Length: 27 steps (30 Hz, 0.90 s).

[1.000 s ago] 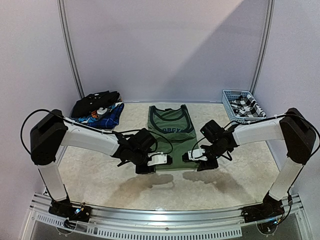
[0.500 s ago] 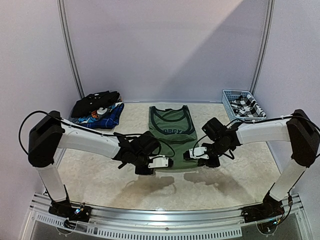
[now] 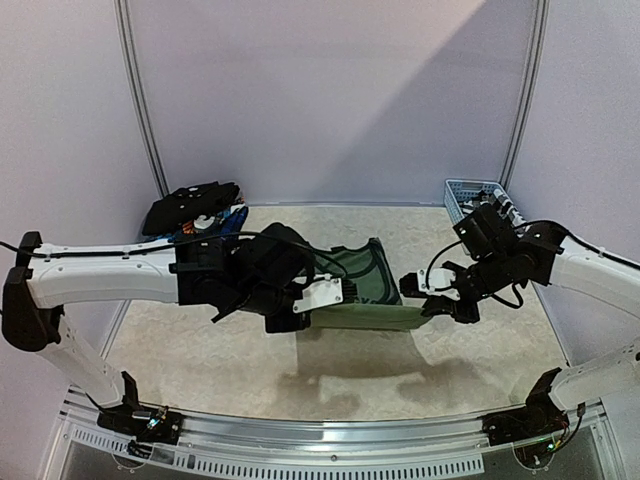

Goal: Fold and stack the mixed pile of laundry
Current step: Pick up the 2/3-rectangle-folded tank top from the center of the board, then fold the 2/3-rectangle-folded shirt at the center of the board.

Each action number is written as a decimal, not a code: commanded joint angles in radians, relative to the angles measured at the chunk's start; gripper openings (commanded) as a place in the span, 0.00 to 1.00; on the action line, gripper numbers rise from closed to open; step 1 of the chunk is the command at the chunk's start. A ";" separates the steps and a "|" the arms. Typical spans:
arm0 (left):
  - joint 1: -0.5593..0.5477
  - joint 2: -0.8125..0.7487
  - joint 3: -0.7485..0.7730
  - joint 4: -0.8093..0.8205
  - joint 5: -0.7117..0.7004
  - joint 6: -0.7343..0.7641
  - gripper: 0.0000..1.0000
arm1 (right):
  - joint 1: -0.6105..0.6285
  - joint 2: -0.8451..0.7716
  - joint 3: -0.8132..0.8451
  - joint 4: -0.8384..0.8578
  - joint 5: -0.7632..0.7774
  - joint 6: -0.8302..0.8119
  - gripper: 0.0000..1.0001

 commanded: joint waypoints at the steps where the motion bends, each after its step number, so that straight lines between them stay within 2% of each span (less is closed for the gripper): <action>1: -0.004 -0.032 0.062 -0.106 -0.094 -0.036 0.00 | -0.001 -0.052 0.065 -0.102 0.014 0.050 0.02; 5: 0.005 -0.002 0.091 -0.130 -0.106 -0.030 0.00 | -0.002 -0.046 0.096 -0.076 0.034 0.068 0.01; 9: 0.045 0.042 0.091 -0.114 -0.104 -0.062 0.00 | -0.033 0.006 0.100 0.025 0.063 0.079 0.01; 16: 0.174 0.133 0.103 0.032 -0.104 -0.049 0.00 | -0.133 0.202 0.173 0.207 0.085 0.142 0.01; 22: 0.297 0.313 0.243 0.096 -0.089 -0.028 0.00 | -0.201 0.419 0.317 0.309 0.113 0.196 0.00; 27: 0.384 0.502 0.410 0.079 -0.083 -0.039 0.00 | -0.260 0.633 0.475 0.360 0.142 0.251 0.00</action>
